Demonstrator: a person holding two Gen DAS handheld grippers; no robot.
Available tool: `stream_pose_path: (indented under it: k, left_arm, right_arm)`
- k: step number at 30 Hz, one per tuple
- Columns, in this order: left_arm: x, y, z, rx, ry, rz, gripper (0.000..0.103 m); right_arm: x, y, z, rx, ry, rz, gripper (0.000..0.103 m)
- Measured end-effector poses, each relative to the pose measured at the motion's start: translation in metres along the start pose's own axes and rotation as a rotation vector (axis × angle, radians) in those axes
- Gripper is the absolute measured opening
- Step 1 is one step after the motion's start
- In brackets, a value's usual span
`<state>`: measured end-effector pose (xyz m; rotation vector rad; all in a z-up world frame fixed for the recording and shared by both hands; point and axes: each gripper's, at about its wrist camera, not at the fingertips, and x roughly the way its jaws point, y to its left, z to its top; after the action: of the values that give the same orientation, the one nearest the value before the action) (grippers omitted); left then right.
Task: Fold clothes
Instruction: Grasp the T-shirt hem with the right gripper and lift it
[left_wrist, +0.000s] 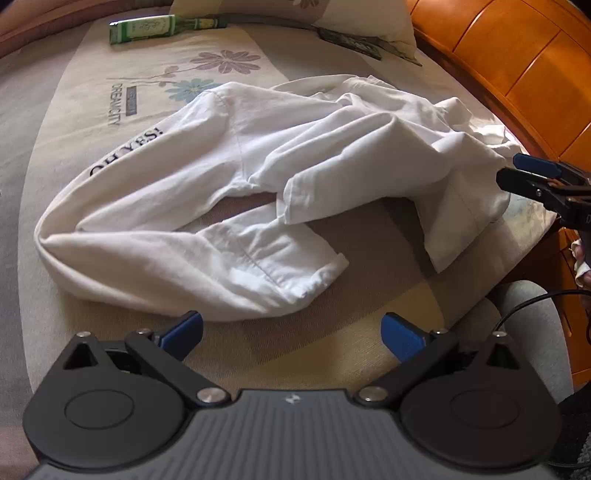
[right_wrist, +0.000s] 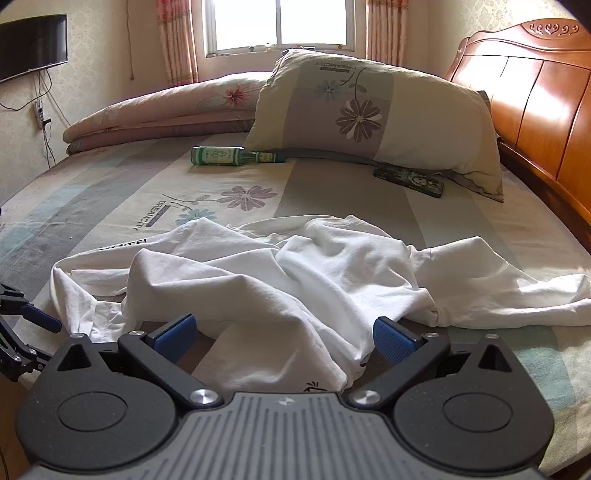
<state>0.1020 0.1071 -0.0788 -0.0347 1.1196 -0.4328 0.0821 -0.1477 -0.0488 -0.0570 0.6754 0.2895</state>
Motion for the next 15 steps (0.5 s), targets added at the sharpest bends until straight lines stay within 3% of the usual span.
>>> stream_pose_path:
  k: [2, 4, 9, 12, 15]
  left_arm:
    - [0.0, 0.007, -0.009, -0.043, -0.005, 0.005, 0.102]
    - [0.0, 0.012, -0.016, -0.066, -0.009, 0.055, 0.102]
    - [-0.009, 0.017, -0.026, -0.049, -0.04, 0.141, 0.102]
    - [-0.017, 0.022, -0.028, -0.051, -0.066, 0.17, 0.102]
    - [-0.024, 0.031, -0.032, -0.076, -0.078, 0.197, 0.102]
  right_arm:
    - [-0.002, 0.006, 0.001, -0.018, -0.01, 0.028, 0.103]
    - [-0.006, 0.013, 0.004, -0.043, -0.03, 0.066, 0.103]
    - [-0.015, 0.061, 0.016, -0.231, -0.088, 0.214, 0.1]
    - [-0.008, 0.098, 0.017, -0.359, -0.079, 0.32, 0.091]
    - [0.014, 0.132, 0.007, -0.479, -0.022, 0.389, 0.074]
